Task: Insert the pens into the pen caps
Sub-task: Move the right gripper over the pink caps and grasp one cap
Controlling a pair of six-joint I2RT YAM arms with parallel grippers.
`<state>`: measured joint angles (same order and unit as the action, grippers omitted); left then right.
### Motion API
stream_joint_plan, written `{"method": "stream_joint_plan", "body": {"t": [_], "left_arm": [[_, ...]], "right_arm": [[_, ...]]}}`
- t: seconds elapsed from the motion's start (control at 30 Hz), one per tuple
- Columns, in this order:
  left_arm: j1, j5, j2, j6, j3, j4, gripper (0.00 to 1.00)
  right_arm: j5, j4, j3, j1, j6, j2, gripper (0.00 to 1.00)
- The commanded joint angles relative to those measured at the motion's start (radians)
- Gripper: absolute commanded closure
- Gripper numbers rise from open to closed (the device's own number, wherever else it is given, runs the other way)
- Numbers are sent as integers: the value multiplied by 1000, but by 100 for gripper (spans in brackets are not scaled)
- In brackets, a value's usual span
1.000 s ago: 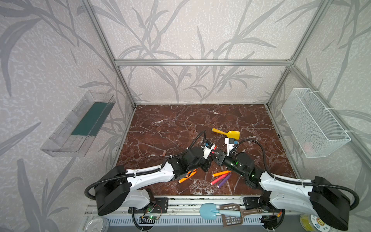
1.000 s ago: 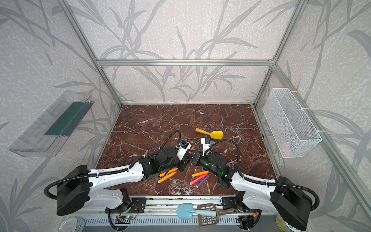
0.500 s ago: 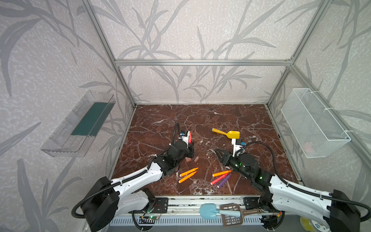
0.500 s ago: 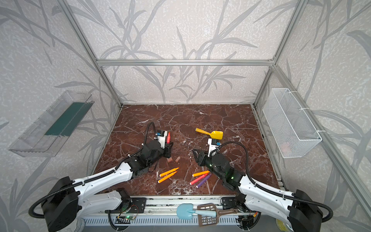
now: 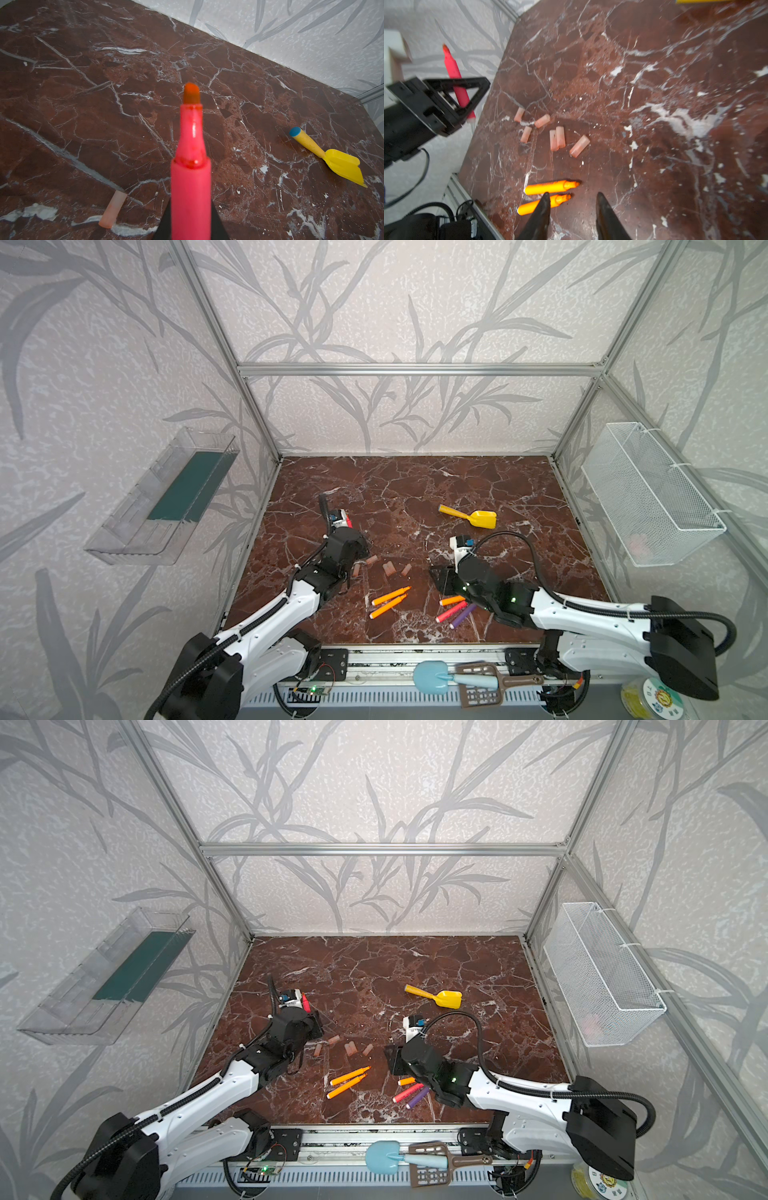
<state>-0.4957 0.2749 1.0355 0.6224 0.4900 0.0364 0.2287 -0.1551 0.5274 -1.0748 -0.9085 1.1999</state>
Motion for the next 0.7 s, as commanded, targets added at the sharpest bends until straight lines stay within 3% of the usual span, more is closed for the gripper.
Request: {"method": "stream_joint_plan", "body": {"t": [0.0,0.3,0.47,0.67], "left_arm": [[5,-8,-13,39,-6,-16,100],[7,-14,-38,30,-7,-20,100],[8,-22,-41,25,-5,-18,100],[8,-32,-38,24,-2,-17,100]], "right_arm": [[22,46,78,-45,26,107,64],[61,193,323,-65,94,397,60],[143,343,489,-63,106,555,59],[243,398,576,-63,108,654,54]]}}
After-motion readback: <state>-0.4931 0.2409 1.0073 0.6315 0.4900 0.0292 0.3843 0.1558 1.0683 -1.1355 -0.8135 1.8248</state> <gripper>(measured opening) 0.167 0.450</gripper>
